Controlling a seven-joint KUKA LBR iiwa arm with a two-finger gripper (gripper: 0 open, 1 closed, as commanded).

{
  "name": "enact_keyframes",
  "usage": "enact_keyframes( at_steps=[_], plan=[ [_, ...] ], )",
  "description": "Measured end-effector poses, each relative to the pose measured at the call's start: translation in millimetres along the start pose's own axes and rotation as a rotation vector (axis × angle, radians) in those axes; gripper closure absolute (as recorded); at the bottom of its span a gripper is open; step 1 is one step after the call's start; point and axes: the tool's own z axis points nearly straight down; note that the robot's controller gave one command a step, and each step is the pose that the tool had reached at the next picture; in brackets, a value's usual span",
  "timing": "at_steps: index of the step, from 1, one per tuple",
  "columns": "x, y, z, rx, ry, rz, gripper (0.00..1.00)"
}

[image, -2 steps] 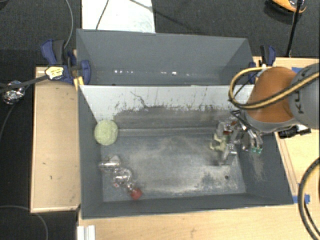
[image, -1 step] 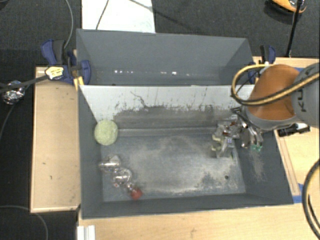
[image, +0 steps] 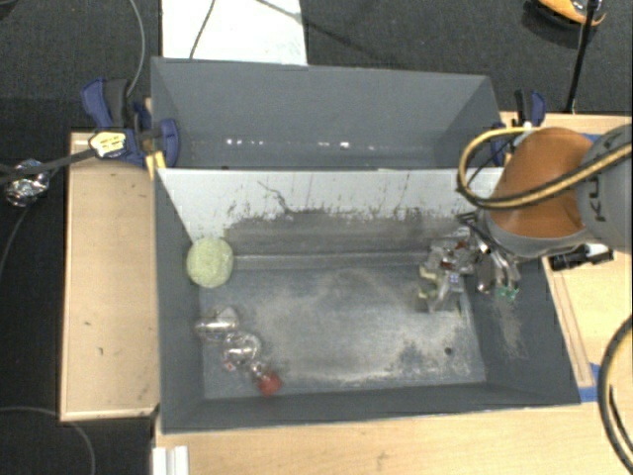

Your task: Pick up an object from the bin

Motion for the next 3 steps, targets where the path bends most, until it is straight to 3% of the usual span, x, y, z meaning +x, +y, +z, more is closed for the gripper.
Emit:
enact_keyframes(
  at_steps=[1,2,3],
  plan=[
    [4.0,-6.8,-0.4,-0.006,-0.006,-0.049,1.0],
    [31.2,-20.8,-3.4,-0.009,-0.028,-0.077,1.0],
    [-7.9,-6.2,2.3,-0.015,0.003,-0.089,1.0]
  ],
)
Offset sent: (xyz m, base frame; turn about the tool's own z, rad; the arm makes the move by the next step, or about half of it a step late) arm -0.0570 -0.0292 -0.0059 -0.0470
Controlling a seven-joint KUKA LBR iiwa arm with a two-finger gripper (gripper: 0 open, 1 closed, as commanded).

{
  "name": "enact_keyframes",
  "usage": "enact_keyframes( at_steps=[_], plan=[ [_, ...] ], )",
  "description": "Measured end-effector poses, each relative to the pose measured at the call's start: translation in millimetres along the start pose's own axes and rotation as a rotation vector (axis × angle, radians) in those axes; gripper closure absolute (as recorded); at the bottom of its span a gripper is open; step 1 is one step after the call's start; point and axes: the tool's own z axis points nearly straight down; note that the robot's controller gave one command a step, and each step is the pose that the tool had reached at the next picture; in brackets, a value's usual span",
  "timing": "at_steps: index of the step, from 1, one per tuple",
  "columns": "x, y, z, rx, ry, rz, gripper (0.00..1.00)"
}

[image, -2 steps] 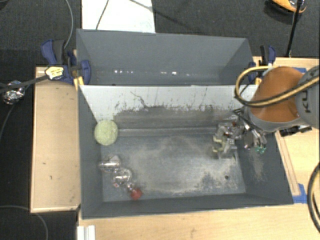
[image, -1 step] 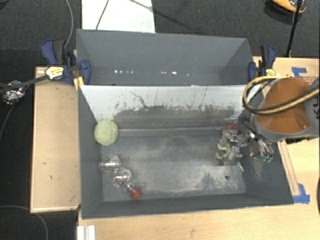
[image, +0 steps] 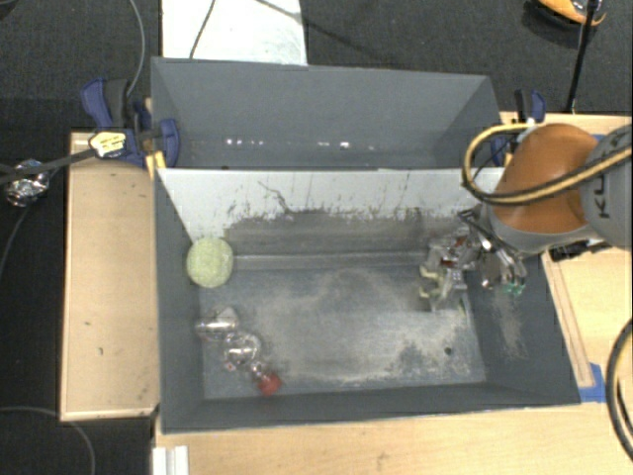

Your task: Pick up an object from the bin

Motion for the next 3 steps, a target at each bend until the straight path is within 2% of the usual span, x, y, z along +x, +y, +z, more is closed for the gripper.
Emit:
enact_keyframes(
  at_steps=[1,2,3],
  plan=[
    [0.0,0.0,0.0,0.0,0.0,0.0,1.0],
    [43.6,-8.7,-3.6,0.003,-0.018,-0.036,1.0],
    [13.3,1.5,2.7,-0.001,0.005,-0.055,1.0]
  ],
)
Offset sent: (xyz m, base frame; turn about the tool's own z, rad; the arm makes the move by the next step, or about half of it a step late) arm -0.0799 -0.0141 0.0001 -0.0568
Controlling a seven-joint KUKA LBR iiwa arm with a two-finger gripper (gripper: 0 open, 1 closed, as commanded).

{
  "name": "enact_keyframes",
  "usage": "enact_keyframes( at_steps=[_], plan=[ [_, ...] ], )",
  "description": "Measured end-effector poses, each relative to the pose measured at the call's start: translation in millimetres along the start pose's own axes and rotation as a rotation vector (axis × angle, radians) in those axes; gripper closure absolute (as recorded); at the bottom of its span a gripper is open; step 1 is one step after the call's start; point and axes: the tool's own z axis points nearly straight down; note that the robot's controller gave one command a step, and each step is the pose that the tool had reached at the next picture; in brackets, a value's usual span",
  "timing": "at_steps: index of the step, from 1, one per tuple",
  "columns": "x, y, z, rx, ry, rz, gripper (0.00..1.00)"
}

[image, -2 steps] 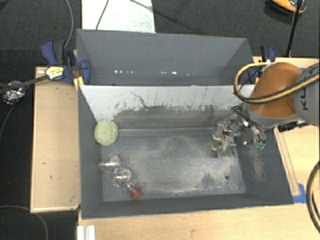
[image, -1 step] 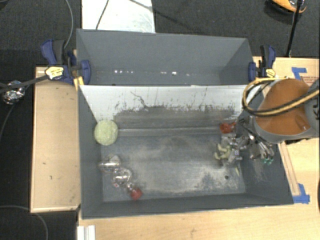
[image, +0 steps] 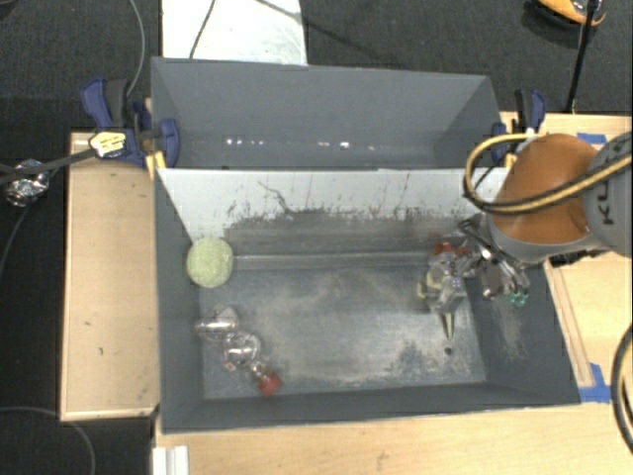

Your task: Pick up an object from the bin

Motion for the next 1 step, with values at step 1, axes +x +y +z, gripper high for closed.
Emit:
enact_keyframes(
  at_steps=[1],
  plan=[
    [0.0,0.0,0.0,0.0,0.0,0.001,1.0]
  ],
)
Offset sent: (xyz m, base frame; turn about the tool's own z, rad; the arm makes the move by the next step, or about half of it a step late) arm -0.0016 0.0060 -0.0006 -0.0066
